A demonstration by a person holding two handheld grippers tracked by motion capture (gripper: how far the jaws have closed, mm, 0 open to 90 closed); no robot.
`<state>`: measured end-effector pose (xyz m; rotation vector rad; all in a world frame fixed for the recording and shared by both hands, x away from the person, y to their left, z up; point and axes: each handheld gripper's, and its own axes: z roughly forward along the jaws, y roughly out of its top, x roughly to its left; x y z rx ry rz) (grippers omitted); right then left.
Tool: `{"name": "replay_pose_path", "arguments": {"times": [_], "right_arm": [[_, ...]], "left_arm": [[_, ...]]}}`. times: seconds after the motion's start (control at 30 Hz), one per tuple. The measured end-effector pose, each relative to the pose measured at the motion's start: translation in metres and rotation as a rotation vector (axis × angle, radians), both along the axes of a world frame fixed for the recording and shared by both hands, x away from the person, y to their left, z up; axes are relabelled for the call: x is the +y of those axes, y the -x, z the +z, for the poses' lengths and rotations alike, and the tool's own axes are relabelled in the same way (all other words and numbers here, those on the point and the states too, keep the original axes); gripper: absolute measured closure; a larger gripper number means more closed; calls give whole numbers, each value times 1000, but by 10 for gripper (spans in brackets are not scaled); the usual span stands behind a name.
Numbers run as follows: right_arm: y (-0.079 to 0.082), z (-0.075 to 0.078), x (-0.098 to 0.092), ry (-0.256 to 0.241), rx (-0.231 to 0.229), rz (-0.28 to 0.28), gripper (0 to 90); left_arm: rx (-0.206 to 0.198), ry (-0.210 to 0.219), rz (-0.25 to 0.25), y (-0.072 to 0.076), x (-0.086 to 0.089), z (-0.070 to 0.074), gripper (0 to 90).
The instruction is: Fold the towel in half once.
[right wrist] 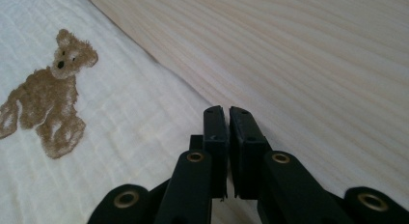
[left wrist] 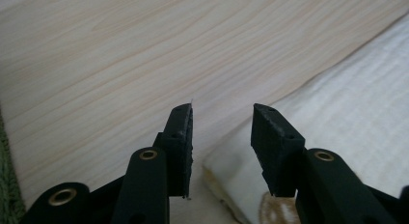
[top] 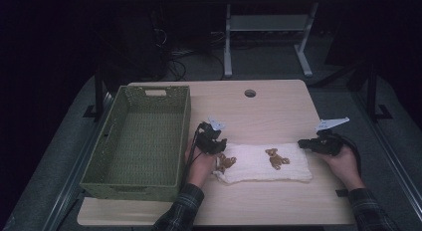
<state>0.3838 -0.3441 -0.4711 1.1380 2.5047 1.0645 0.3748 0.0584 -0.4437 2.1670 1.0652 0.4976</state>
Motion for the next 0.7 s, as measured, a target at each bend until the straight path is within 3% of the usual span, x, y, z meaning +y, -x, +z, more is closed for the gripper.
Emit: {"name": "replay_pose_path", "arguments": {"times": [0.1, 0.33, 0.53, 0.7], "right_arm": [[0, 0, -1, -5, -2, -2, 858], [0, -1, -1, -6, -3, 1, 859], [-1, -1, -2, 5, -14, -5, 867], [-1, 2, -2, 27, -32, -27, 871]], "left_arm": [[5, -4, -1, -2, 1, -2, 587], [66, -28, -9, -10, -1, -17, 596], [99, 18, -48, -10, -1, -20, 846], [108, 46, -54, -11, -2, -17, 868]]}}
